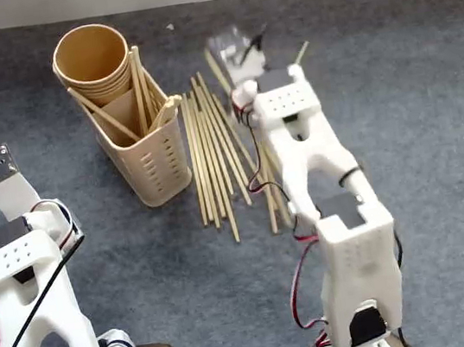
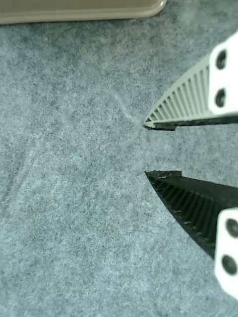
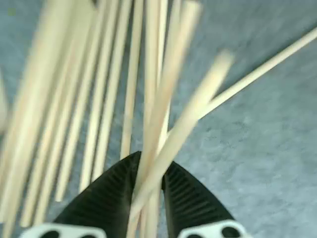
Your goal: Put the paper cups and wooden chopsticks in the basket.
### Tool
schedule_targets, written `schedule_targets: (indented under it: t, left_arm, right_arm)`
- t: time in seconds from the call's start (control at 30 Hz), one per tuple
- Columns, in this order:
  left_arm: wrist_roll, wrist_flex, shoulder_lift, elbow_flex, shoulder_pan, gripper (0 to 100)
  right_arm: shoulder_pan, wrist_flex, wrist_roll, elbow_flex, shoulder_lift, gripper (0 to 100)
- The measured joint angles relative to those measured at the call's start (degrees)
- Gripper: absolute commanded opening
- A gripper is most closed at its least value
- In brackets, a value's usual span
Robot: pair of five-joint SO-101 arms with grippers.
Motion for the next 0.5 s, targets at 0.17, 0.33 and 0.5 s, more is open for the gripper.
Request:
schedule_targets:
  t: [0.17,0.33,0.5]
  left_arm:
    - [0.00,0.00,0.00,0.00,0.00,17]
    - [0.00,0.00,0.00,0.00,0.00,17]
    - [0.00,0.00,0.00,0.00,0.00,17]
  right_arm:
    - [0.00,-0.35,2.81,0.79,3.43,15.0]
    - [-0.26,3.78,4.66,0.18,3.60,18.5]
    - [-0.62,10.81,5.19,-3.69,3.60,18.5]
